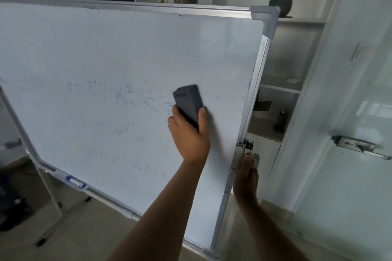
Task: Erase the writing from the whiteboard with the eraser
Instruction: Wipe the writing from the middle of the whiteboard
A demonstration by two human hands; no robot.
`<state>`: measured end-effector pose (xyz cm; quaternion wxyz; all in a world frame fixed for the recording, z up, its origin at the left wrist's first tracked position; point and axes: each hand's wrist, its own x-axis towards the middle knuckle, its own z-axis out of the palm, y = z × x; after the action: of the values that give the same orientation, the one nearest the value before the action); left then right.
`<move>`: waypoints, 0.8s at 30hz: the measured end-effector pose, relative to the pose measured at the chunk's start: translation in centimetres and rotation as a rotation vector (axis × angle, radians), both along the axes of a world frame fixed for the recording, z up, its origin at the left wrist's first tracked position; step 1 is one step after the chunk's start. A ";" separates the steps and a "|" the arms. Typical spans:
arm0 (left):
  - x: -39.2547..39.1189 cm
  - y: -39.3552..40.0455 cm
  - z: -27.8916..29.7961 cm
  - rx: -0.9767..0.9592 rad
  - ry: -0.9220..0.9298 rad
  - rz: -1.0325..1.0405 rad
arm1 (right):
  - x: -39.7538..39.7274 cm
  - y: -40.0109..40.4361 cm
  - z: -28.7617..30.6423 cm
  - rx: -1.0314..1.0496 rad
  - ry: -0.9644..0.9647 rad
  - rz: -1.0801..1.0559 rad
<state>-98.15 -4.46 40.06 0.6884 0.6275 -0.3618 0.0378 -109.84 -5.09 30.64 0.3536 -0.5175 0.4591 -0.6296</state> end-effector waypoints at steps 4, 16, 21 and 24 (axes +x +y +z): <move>-0.2 0.3 0.7 -0.004 -0.387 0.088 | 0.2 0.2 0.1 -0.005 0.015 -0.027; 1.5 0.8 2.0 -0.023 -0.481 0.052 | -0.1 1.2 1.3 0.073 -0.004 0.012; 2.4 0.1 1.7 -0.047 -0.274 -0.011 | -0.4 1.3 1.5 0.093 0.008 0.046; 2.5 0.3 2.1 -0.083 0.119 -0.029 | -0.3 1.4 1.6 0.095 0.007 0.048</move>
<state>-95.61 -4.12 42.20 0.7345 0.5944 -0.3272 0.0053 -110.12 -3.71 32.21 0.3914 -0.5131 0.4770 -0.5966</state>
